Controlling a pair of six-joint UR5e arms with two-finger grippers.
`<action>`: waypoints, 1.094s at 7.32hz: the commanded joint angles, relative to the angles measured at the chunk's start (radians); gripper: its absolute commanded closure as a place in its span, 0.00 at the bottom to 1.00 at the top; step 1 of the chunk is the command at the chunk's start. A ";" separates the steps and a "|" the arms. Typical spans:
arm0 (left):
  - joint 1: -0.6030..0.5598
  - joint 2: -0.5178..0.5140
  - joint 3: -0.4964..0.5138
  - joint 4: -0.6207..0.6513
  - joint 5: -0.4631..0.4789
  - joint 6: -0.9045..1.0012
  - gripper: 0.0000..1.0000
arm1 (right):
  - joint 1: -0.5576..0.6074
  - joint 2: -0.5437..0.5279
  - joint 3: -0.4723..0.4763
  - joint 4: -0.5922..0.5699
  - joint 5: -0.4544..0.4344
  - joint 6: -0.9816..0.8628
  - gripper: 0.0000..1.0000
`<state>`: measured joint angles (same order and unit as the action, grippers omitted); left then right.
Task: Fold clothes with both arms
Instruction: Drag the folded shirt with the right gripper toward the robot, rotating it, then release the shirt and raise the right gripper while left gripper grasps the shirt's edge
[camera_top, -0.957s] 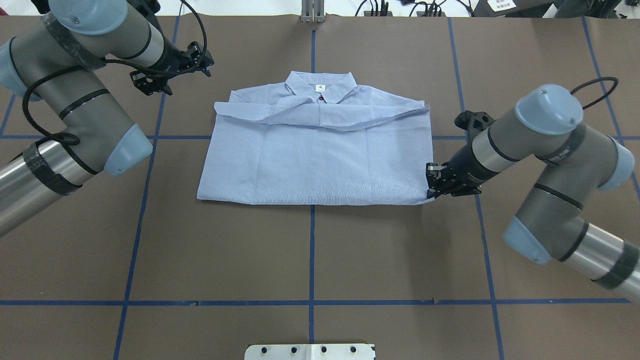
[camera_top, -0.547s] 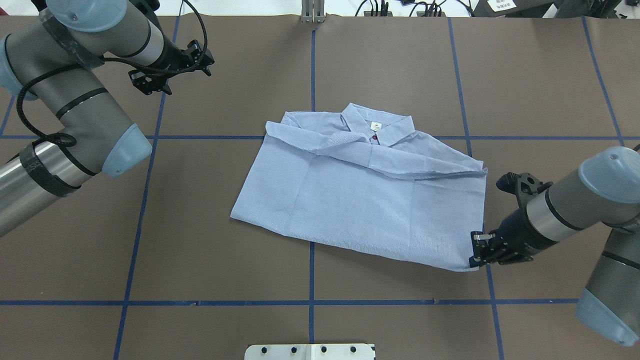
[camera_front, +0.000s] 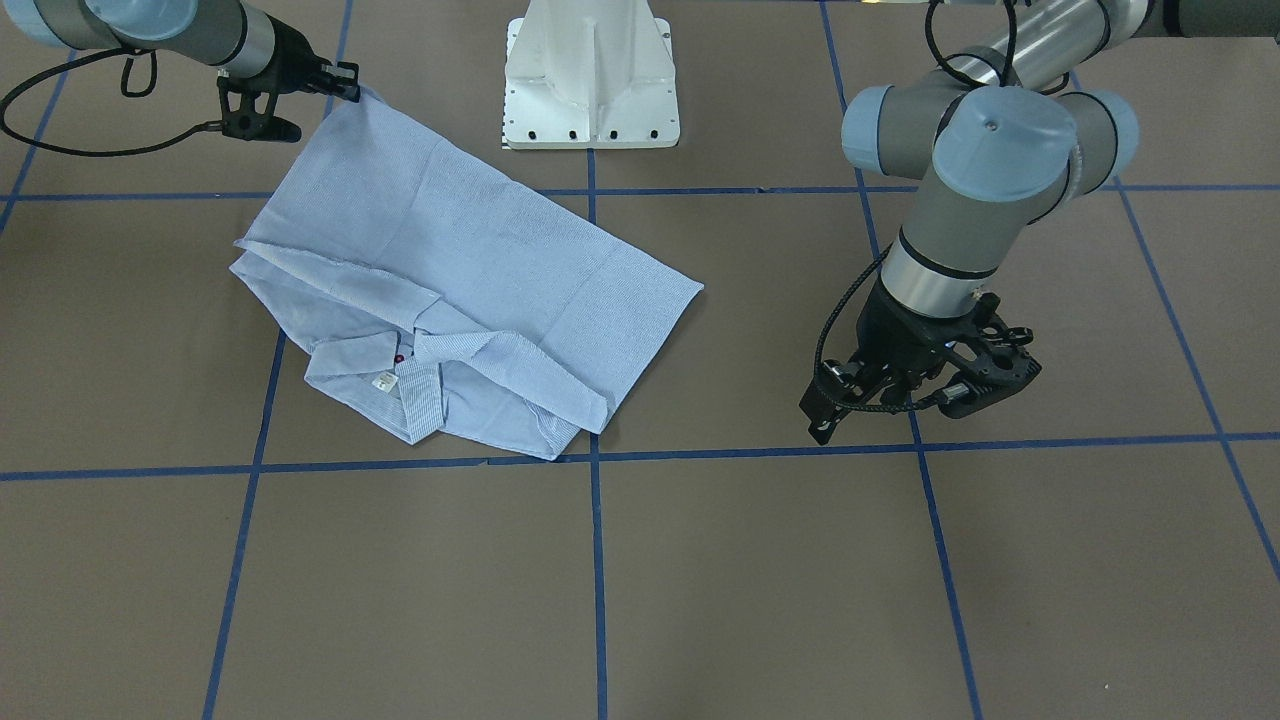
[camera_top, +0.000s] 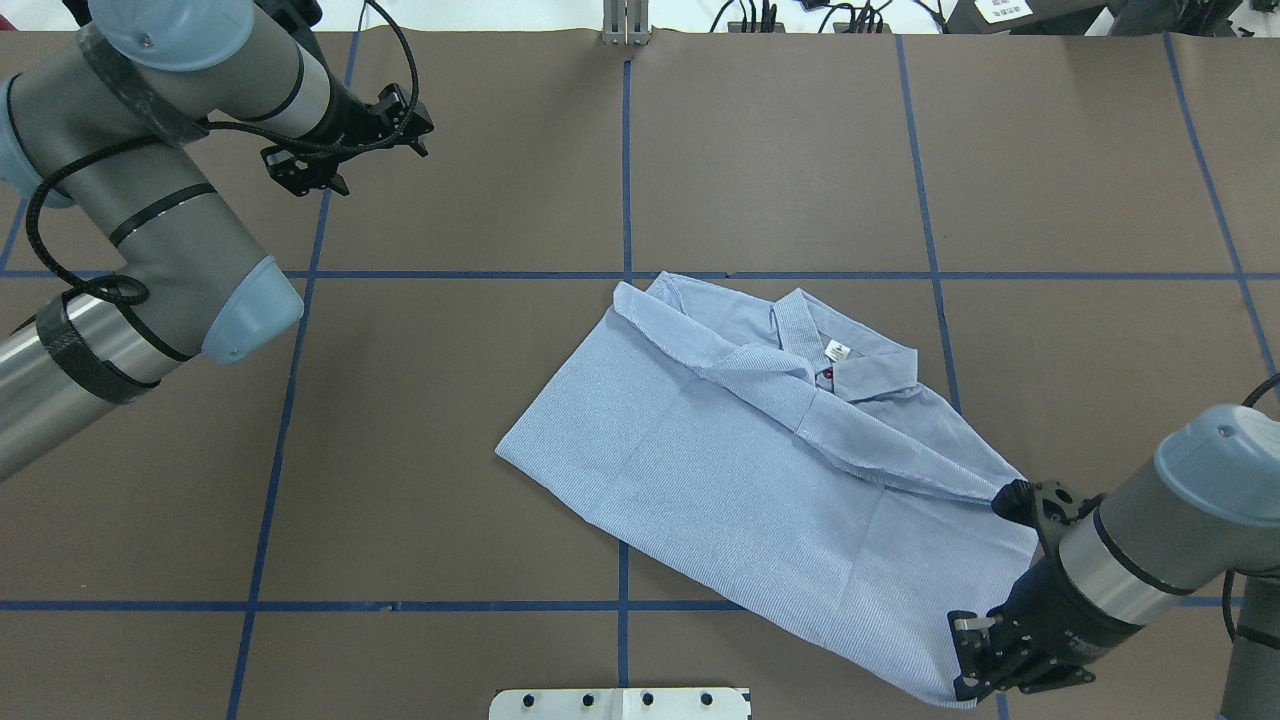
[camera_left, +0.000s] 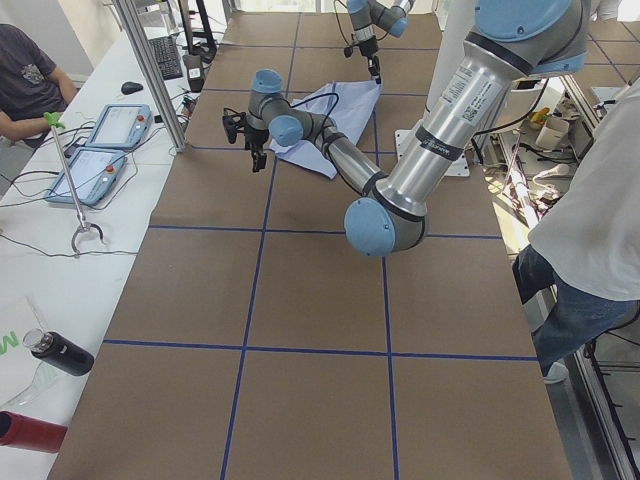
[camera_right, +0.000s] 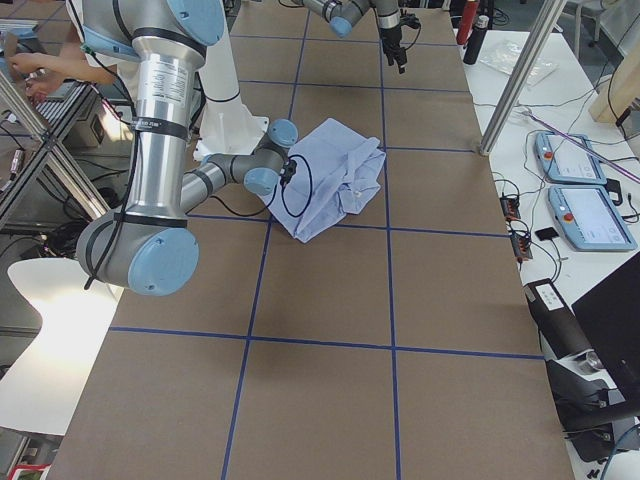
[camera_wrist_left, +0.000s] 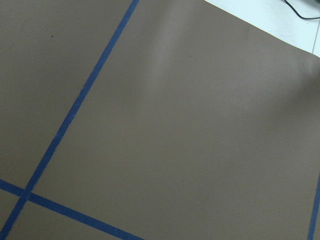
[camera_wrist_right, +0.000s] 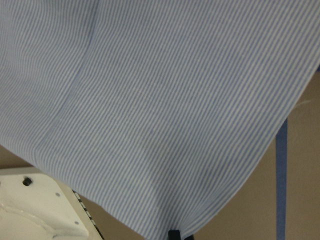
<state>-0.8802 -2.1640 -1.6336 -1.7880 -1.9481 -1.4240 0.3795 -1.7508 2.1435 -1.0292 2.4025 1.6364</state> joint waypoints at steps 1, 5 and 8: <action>0.054 0.033 -0.038 -0.007 0.000 0.005 0.00 | -0.019 0.014 0.010 0.001 -0.003 0.056 0.00; 0.468 0.121 -0.281 -0.031 0.082 -0.332 0.04 | 0.425 0.304 -0.068 0.001 -0.022 0.025 0.00; 0.570 0.118 -0.192 -0.131 0.186 -0.415 0.06 | 0.457 0.332 -0.077 0.000 -0.086 -0.078 0.00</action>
<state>-0.3332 -2.0419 -1.8629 -1.8936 -1.7860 -1.8085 0.8263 -1.4278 2.0698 -1.0281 2.3423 1.5932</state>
